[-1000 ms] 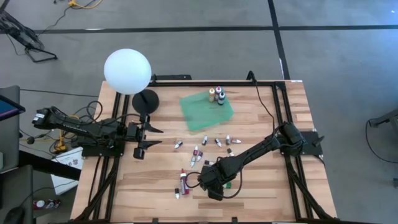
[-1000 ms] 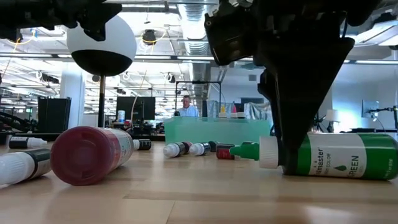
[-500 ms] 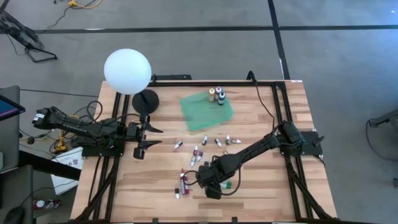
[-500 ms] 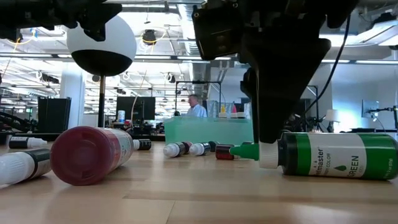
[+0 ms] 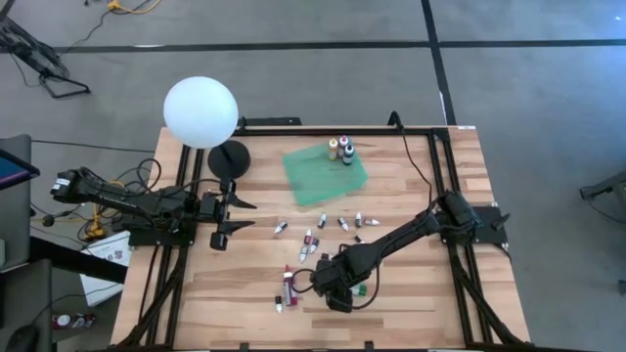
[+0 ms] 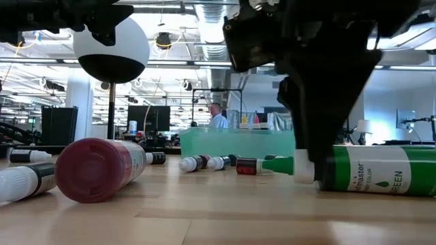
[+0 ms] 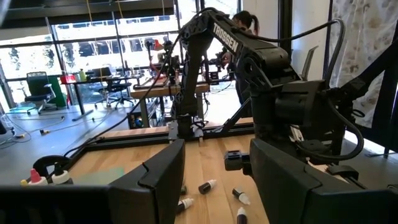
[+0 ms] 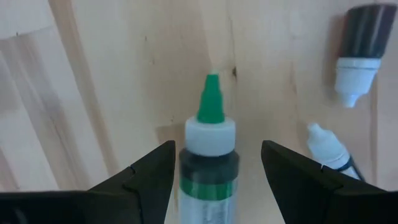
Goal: Pick & Place food coloring
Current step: Put the green food coloring bottle into the green bin
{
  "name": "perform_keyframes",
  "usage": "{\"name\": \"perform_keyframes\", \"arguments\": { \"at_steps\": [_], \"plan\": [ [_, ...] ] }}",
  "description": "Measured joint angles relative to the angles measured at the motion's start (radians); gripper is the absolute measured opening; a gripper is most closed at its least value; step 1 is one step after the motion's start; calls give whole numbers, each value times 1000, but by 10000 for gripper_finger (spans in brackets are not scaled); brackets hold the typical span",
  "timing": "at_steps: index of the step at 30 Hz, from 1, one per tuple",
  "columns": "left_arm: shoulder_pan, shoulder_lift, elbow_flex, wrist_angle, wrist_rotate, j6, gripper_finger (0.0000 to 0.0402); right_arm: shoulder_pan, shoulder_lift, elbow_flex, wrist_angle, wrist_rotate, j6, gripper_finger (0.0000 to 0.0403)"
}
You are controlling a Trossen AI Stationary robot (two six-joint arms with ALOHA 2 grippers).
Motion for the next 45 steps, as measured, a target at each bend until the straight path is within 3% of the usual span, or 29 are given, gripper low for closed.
{"name": "perform_keyframes", "arguments": {
  "at_steps": [16, 30, 45],
  "plan": [
    [0, 0, 0, 0, 0, -5, 176, 23, 0, 0, -65, -26, 24, 230],
    [0, 0, 0, -8, 0, -8, 176, -13, 0, 0, 56, 5, -37, 229],
    [0, 0, 0, -11, 0, -8, 176, -10, 0, 0, 41, 7, -39, 134]
  ]
}}
